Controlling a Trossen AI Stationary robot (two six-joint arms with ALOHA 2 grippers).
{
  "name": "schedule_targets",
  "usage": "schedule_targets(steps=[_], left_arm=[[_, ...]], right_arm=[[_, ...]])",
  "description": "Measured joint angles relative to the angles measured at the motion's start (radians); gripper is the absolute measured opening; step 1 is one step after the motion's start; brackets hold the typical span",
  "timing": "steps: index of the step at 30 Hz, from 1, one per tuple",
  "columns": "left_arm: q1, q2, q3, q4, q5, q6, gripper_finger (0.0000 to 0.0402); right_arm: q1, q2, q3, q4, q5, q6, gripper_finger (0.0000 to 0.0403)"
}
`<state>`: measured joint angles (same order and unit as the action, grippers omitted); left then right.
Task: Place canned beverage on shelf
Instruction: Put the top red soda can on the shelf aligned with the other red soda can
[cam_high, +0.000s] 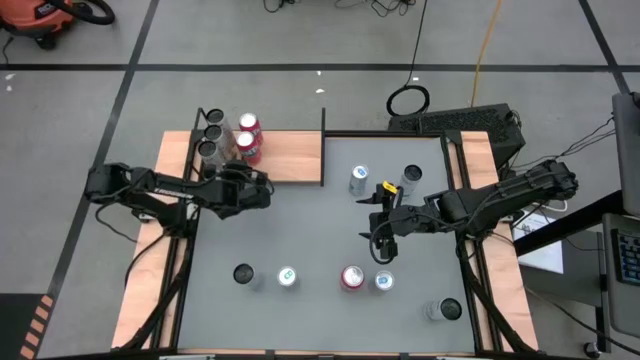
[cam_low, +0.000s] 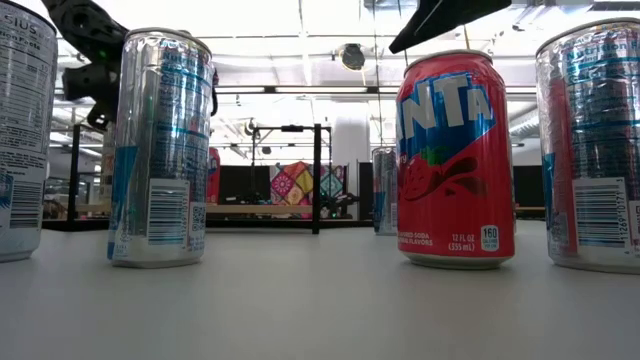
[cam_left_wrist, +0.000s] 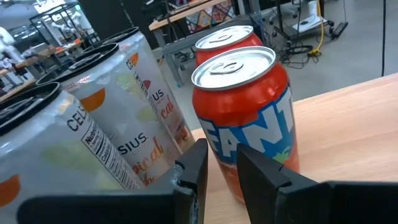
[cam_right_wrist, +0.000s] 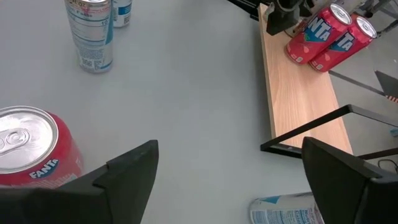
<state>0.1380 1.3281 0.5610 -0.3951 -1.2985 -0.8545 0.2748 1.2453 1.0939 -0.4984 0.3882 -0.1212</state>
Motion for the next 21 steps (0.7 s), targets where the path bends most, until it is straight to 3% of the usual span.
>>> schedule_targets(steps=[21], left_arm=[[0.056,0.000,0.000,0.075,0.036,0.078,0.0085]], right_arm=[[0.000,0.000,0.000,0.000,0.000,-0.003,0.0329]])
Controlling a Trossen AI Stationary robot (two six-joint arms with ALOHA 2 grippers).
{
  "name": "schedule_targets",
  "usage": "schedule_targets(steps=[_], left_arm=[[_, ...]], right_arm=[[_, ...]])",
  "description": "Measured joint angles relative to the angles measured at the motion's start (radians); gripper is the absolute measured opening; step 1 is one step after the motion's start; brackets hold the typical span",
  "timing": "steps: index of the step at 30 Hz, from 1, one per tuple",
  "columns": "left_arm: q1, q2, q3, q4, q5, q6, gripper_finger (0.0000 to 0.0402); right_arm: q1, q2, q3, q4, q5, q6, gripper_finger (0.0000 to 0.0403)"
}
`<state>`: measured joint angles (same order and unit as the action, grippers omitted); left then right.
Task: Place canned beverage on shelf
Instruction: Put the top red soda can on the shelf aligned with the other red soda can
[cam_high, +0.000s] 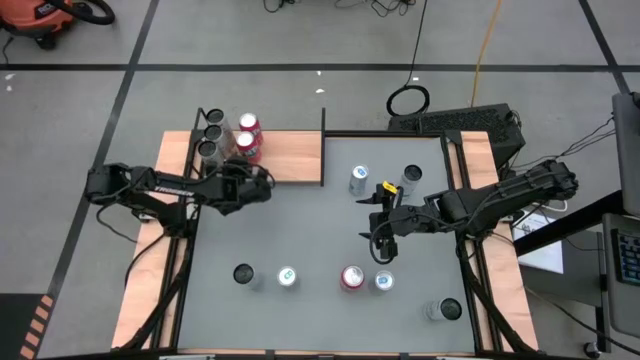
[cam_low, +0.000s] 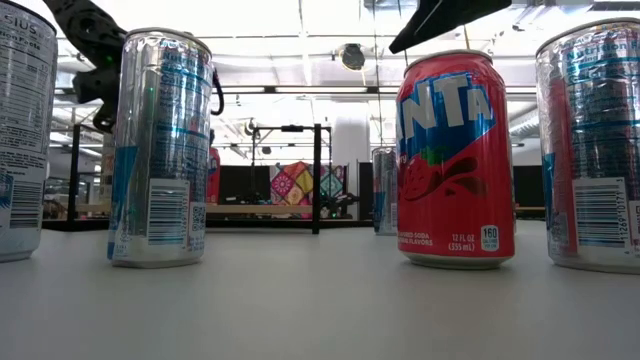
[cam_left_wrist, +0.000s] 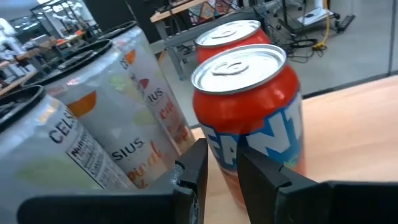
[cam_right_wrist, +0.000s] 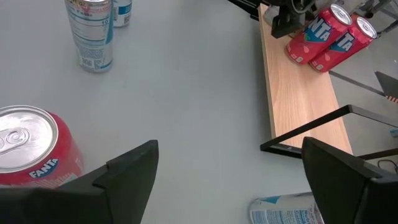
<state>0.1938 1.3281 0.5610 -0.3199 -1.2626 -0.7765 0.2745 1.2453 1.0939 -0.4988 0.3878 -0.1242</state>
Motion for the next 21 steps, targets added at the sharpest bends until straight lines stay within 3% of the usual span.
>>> schedule_targets(steps=[21], left_arm=[[-0.008,0.000,0.000,0.128,0.005,0.214,0.0085]], right_arm=[[0.000,0.000,0.000,-0.003,0.000,0.000,0.0329]])
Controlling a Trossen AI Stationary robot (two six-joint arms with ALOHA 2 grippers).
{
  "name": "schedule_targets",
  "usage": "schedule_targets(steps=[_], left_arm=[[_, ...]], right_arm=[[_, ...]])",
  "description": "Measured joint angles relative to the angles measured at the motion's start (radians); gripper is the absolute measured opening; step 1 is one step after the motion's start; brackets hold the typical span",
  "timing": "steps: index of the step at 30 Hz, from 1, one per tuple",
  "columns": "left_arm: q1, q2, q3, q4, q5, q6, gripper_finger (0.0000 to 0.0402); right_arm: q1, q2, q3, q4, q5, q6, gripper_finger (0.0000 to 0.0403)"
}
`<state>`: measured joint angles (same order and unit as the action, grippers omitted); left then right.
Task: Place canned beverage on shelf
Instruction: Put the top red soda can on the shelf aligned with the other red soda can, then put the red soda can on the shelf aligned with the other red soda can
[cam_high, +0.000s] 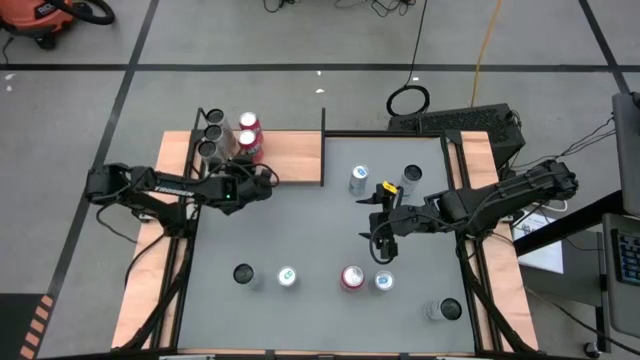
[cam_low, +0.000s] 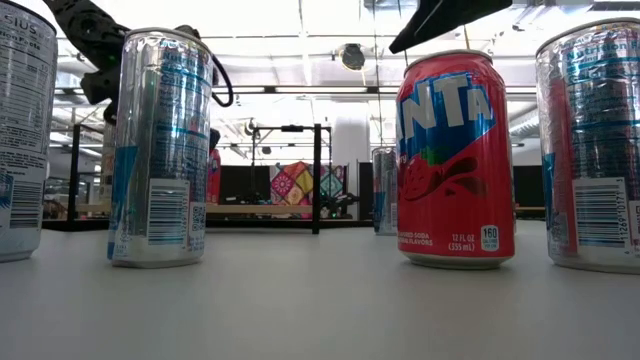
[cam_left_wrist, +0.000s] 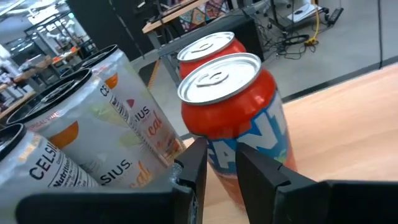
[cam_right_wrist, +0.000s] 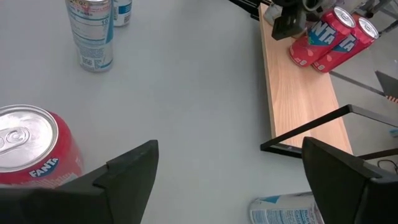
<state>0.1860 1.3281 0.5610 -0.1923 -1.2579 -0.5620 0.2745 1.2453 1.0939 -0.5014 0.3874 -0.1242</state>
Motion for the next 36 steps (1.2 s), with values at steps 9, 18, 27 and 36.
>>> schedule_targets(steps=[9,18,27,36], left_arm=[[-0.075,-0.027,0.061,-0.135,0.006,-0.005,0.0085],[-0.265,-0.152,0.279,-0.203,0.208,0.127,0.0086],[-0.498,-0.139,0.298,-0.125,0.289,0.072,0.0086],[-0.673,0.046,0.297,0.348,0.339,0.291,0.0086]], right_arm=[[0.000,0.000,0.000,-0.005,0.000,0.014,0.0329],[0.027,0.000,0.000,0.028,-0.147,0.098,0.0329],[0.178,0.002,0.000,0.110,-0.182,0.248,0.0329],[0.306,0.097,0.001,0.099,-0.209,0.472,0.0347]])
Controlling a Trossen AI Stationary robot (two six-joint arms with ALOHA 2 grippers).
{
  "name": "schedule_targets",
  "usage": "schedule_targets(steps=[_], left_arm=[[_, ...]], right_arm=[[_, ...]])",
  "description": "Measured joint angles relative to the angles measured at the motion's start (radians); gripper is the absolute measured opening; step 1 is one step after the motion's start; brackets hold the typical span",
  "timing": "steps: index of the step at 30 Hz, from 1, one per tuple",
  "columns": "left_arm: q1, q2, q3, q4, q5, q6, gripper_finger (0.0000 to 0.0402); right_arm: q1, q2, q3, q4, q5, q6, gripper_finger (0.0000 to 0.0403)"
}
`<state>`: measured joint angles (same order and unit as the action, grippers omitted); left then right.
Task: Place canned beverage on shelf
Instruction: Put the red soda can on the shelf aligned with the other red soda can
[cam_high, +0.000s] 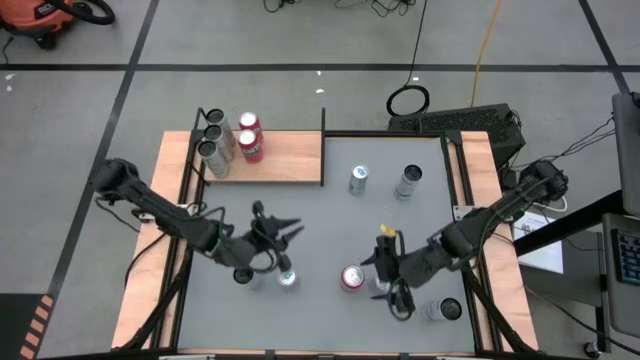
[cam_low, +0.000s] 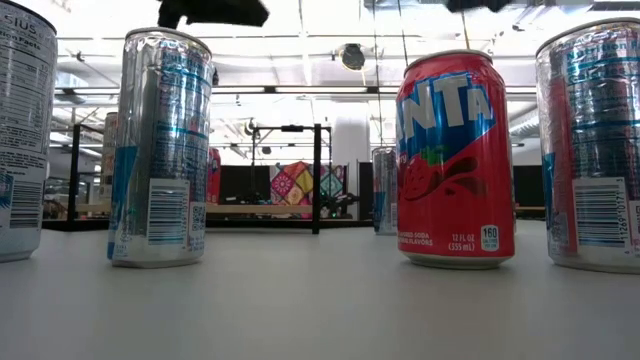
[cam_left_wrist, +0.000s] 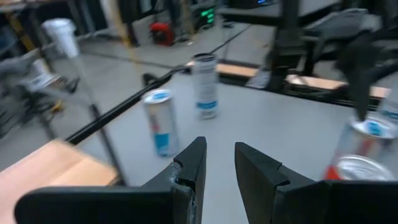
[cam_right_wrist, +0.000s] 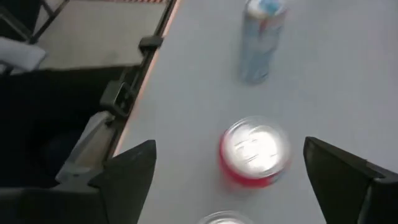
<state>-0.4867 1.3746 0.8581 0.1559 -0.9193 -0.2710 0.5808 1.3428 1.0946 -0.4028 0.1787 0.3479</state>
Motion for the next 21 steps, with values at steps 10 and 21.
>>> schedule_targets(steps=[10,21], left_arm=[[-0.011,0.094,0.000,0.165,0.005,0.094,0.0086],[-0.010,0.094,0.000,0.176,0.004,0.067,0.0086]], right_arm=[[0.041,0.097,0.000,0.017,0.091,0.066,0.0398],[-0.076,0.115,0.000,0.038,0.018,-0.084,0.0399]])
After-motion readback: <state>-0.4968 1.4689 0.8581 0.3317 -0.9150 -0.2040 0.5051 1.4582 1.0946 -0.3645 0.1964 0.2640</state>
